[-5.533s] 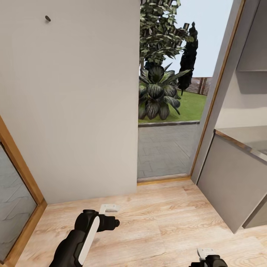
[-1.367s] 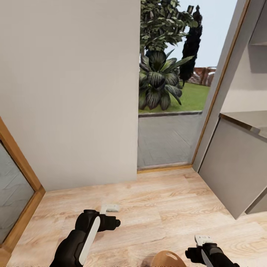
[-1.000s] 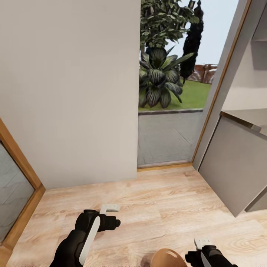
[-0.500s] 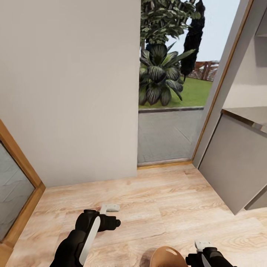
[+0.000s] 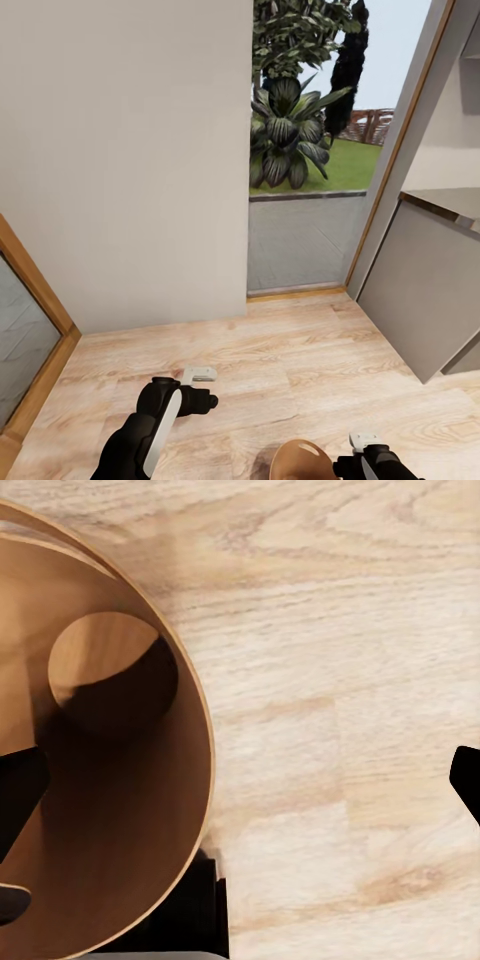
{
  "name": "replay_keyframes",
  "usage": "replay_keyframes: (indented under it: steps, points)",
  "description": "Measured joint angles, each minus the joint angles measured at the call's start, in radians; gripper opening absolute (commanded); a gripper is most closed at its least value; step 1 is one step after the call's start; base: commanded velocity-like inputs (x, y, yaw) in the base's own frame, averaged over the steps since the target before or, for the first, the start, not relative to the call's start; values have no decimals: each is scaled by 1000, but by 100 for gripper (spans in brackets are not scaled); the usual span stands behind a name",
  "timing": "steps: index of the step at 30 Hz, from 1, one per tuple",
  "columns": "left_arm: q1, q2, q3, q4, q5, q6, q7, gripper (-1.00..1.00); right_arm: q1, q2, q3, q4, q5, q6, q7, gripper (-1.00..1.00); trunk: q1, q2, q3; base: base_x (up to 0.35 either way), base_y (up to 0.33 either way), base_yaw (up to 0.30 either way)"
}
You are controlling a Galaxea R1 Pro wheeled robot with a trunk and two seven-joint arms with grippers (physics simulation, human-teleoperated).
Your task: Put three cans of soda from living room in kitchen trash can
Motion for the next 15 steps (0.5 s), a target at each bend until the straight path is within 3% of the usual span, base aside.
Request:
replay_keyframes:
  steps: [15]
  points:
    - [0, -1, -2, 1, 0, 0, 0, 100, 0, -1, 4, 1, 2, -1, -9, 100, 50, -91, -41, 0, 0, 0]
